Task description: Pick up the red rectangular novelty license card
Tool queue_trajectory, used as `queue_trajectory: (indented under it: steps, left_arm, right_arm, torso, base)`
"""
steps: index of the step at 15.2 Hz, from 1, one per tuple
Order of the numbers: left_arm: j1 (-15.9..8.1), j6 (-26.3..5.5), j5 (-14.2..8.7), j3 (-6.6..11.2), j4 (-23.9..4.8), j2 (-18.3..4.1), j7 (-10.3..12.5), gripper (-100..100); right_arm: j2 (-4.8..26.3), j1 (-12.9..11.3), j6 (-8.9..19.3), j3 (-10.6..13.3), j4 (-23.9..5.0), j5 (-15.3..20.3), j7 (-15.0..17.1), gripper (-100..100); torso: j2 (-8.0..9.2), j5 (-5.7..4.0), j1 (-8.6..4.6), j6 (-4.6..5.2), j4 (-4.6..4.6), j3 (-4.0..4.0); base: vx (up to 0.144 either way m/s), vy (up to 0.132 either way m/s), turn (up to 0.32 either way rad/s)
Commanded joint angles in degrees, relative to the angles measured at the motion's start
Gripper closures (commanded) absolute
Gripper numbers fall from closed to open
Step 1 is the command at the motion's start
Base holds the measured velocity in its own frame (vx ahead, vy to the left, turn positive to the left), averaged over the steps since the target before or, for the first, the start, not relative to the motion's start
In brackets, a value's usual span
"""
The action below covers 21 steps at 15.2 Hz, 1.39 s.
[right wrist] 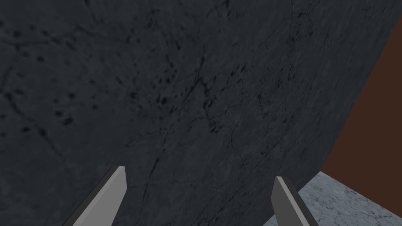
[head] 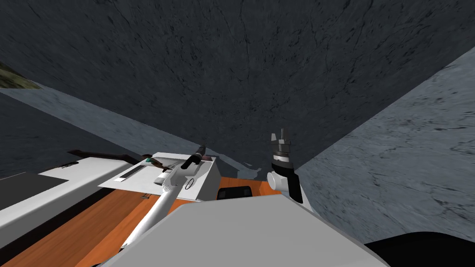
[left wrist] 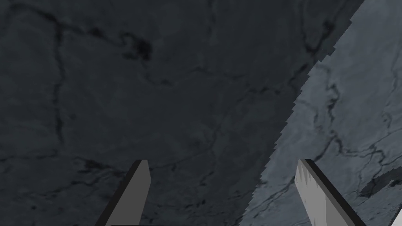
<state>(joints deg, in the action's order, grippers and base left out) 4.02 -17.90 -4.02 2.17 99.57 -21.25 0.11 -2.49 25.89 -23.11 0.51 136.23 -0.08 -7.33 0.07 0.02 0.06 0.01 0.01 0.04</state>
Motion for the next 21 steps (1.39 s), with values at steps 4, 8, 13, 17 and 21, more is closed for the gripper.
queue_trajectory:
  steps: [4, 8, 13, 17, 21]
  left_arm:
    - [-3.6, -6.4, -1.9, 0.32, -5.0, -1.7, -1.1, -100]
    - [-5.9, -10.8, -2.8, 0.50, -7.9, -2.4, -1.8, -100]
    - [-8.1, -15.6, -3.8, 0.67, -10.7, -3.0, -2.5, -100]
    - [-12.7, -21.1, -5.8, 1.02, -16.0, -4.2, -3.8, -100]
    - [-15.0, -26.2, -6.8, 1.19, -19.2, -4.8, -4.5, -100]
  right_arm:
    - [0.0, 0.0, 0.0, 0.0, 0.0, 0.0, 0.0, 0]
    - [0.0, 0.0, 0.0, 0.0, 0.0, 0.0, 0.0, 0]
    - [0.0, 0.0, 0.0, 0.0, 0.0, 0.0, 0.0, 0]
    - [0.0, 0.0, 0.0, 0.0, 0.0, 0.0, 0.0, 0]
    - [0.0, 0.0, 0.0, 0.0, 0.0, 0.0, 0.0, 0]
  torso:
    - [-0.01, 0.00, 0.00, 0.00, 0.00, 0.00]
    - [-0.04, -0.01, -0.01, 0.00, 0.00, -0.02]
    - [-0.03, 0.00, 0.00, -0.01, 0.00, -0.01]
    - [-0.04, 0.00, -0.01, -0.01, -0.01, -0.02]
    - [-0.05, -0.01, -0.01, 0.01, 0.00, -0.02]
  base:
    - [-0.022, 0.011, -0.023]
    - [-0.013, 0.009, -0.014]
    - [-0.015, 0.009, -0.017]
    - [-0.014, 0.008, -0.024]
    - [-0.012, 0.010, -0.027]
